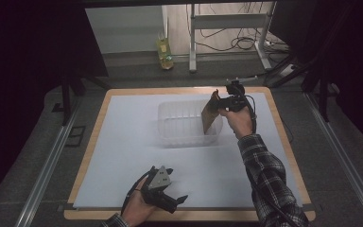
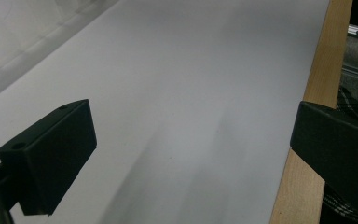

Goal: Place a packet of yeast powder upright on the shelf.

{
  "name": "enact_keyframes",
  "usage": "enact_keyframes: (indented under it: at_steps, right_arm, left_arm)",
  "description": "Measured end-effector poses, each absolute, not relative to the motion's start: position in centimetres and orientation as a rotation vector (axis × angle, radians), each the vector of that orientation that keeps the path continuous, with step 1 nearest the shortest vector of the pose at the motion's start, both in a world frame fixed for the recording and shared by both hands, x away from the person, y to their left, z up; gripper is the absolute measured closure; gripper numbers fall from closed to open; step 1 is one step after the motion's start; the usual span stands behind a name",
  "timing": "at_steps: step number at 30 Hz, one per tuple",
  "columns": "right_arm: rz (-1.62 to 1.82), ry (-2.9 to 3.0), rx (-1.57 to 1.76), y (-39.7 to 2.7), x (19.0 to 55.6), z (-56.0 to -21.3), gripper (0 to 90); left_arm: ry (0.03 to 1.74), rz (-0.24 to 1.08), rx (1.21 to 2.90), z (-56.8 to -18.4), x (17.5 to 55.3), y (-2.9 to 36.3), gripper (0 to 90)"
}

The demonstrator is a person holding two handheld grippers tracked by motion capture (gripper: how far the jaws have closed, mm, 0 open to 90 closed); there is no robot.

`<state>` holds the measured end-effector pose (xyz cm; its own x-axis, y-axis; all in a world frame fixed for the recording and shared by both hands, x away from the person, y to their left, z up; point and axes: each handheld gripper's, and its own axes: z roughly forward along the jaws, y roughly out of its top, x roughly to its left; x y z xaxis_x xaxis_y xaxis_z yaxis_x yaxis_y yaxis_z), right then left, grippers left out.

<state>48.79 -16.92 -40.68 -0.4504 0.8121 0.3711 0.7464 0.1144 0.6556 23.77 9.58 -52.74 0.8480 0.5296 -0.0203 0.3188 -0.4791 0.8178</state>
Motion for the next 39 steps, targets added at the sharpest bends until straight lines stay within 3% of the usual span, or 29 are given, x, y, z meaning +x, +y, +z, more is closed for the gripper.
enact_keyframes:
  at_steps: [18, 22, 32, 39]
  right_arm:
    - [1.296, 2.261, 1.626, -16.7, 49.4, -41.9, 68.9]
    - [1.284, 2.275, 1.627, -16.7, 49.3, -42.1, 64.0]
    - [1.304, 2.301, 1.556, -16.9, 48.9, -41.7, 42.3]
    - [1.306, 2.347, 1.483, -17.0, 48.5, -41.6, 34.0]
  left_arm:
    - [0.617, 0.289, 2.111, -52.8, 23.7, 9.4, 0.2]
    - [0.619, 0.297, 2.104, -52.7, 23.7, 9.6, 0.2]
    - [0.628, 0.304, 2.097, -52.5, 23.8, 10.0, 0.1]
    - [0.631, 0.298, 2.089, -52.5, 23.7, 10.1, 0.1]
